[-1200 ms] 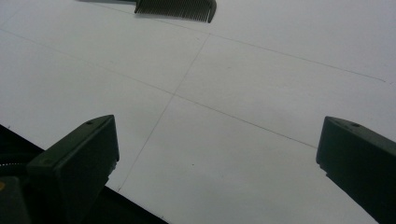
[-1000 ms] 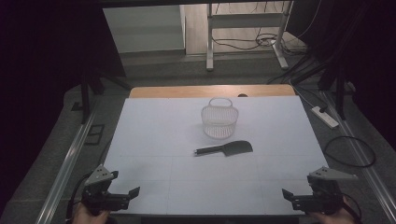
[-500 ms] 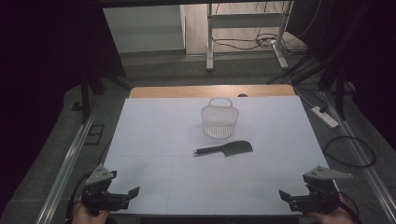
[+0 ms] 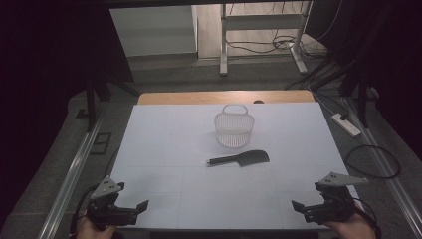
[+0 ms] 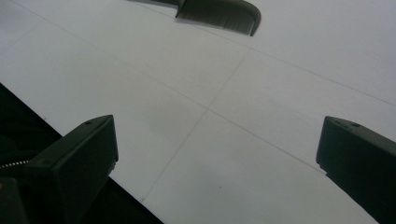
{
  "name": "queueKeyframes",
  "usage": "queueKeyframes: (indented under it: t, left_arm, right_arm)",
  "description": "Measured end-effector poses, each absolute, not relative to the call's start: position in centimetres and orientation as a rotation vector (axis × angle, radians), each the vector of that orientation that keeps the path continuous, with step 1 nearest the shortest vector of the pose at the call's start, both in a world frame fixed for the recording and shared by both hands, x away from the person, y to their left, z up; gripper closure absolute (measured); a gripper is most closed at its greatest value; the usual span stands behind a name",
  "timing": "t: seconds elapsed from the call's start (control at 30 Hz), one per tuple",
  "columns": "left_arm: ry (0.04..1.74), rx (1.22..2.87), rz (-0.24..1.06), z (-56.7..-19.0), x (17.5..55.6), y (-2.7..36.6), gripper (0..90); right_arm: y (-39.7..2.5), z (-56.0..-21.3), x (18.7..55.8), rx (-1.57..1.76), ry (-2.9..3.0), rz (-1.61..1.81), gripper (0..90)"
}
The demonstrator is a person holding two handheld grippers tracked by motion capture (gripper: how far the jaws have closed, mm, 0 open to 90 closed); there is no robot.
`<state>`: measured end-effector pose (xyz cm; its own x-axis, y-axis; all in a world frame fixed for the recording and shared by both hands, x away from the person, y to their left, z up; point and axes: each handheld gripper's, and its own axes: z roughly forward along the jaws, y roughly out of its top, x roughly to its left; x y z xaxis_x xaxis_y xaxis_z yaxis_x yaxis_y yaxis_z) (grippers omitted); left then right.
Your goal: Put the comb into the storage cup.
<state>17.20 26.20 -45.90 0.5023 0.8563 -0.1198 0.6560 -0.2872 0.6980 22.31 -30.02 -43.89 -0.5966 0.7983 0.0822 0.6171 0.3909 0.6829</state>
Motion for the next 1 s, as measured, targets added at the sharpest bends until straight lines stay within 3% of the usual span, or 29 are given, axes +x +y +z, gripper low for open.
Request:
queueKeyframes:
  t: [1.0]
  left_arm:
    - [1.209, 2.027, 0.34, -45.9, 17.1, 26.4, 0.8]
  right_arm:
    - [-26.0, -43.2, 25.4, 1.135, 2.474, 1.036, 0.0]
